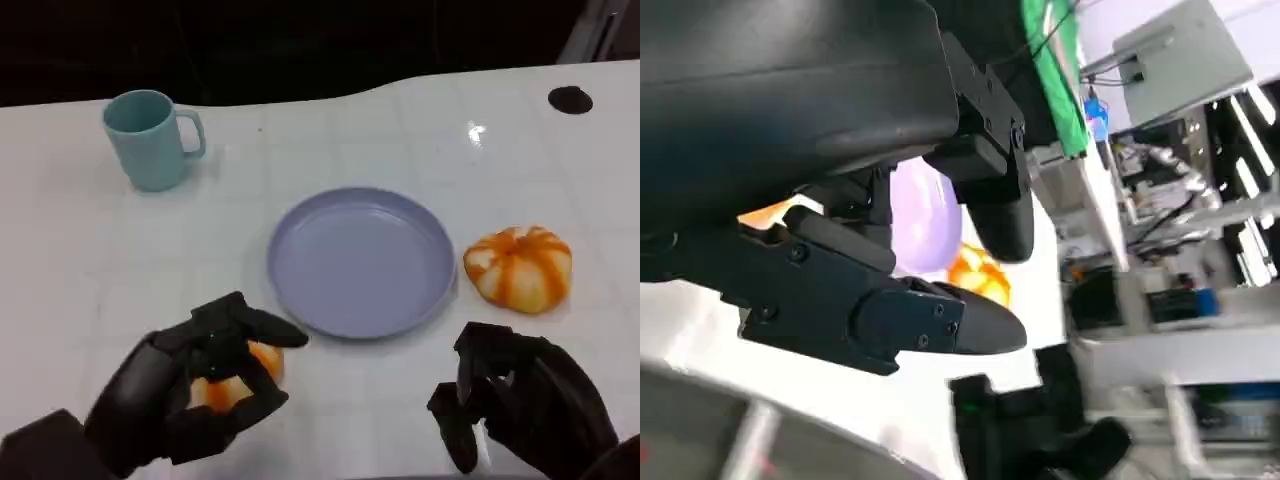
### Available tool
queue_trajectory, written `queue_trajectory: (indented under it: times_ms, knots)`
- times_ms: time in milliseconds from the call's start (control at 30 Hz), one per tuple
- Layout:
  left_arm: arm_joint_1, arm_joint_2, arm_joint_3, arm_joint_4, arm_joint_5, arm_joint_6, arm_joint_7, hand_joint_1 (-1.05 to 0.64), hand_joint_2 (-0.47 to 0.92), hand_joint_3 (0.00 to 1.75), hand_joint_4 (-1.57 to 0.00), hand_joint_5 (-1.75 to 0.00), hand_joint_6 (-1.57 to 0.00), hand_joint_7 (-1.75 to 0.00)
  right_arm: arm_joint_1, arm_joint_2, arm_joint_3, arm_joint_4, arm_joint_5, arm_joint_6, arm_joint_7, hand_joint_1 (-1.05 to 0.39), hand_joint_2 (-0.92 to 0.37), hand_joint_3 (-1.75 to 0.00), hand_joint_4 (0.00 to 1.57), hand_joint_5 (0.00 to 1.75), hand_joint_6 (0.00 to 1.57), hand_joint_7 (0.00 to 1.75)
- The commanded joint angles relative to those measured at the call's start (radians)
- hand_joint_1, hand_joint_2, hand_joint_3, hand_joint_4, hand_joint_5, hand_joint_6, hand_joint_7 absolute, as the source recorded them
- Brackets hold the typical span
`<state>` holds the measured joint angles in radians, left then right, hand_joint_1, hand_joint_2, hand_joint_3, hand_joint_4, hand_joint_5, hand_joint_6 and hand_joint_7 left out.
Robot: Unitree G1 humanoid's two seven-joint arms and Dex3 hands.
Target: Grasp the bread from the table and place it into the plate.
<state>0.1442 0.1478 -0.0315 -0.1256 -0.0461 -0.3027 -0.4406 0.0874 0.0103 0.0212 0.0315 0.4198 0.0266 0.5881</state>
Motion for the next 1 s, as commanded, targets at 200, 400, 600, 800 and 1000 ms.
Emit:
queue_trajectory:
  times_ms: [200, 400, 600, 800, 1000]
  knots:
    - [0.005, 0.146, 0.023, -0.127, 0.373, -0.04, 0.157, -0.58, 0.92, 0.01, -0.25, -0.8, -0.43, -0.07, 0.012, -0.013, 0.007, -0.021, -0.004, -0.01, -0.002, -0.98, -0.77, -0.37, 1.21, 1.63, 1.05, 1.47]
    - [0.009, 0.214, 0.011, -0.216, 0.675, -0.016, 0.242, -0.67, 0.92, 0.05, -0.24, -0.67, -0.42, -0.02, 0.015, -0.013, 0.008, -0.027, -0.002, -0.003, -0.008, -0.98, -0.77, -0.36, 1.21, 1.64, 1.05, 1.47]
    - [-0.004, 0.242, -0.028, -0.23, 0.894, 0.001, 0.323, -0.75, 0.91, 0.02, -0.31, -0.69, -0.43, -0.01, 0.013, -0.015, 0.01, -0.025, -0.006, -0.006, -0.009, -0.96, -0.77, -0.37, 1.21, 1.63, 1.05, 1.47]
    - [-0.043, 0.257, -0.109, -0.246, 1.105, 0.146, 0.193, -0.79, 0.92, 0.07, -0.37, -0.48, -0.41, 0.0, 0.016, -0.015, 0.009, -0.025, 0.0, -0.004, -0.007, -0.96, -0.76, -0.38, 1.21, 1.63, 1.05, 1.46]
    - [-0.092, 0.237, -0.189, -0.163, 1.182, 0.238, 0.181, -0.79, 0.92, 0.04, -0.4, -0.43, -0.38, 0.0, 0.017, -0.019, 0.009, -0.022, -0.004, -0.011, -0.005, -0.97, -0.76, -0.38, 1.2, 1.63, 1.06, 1.44]
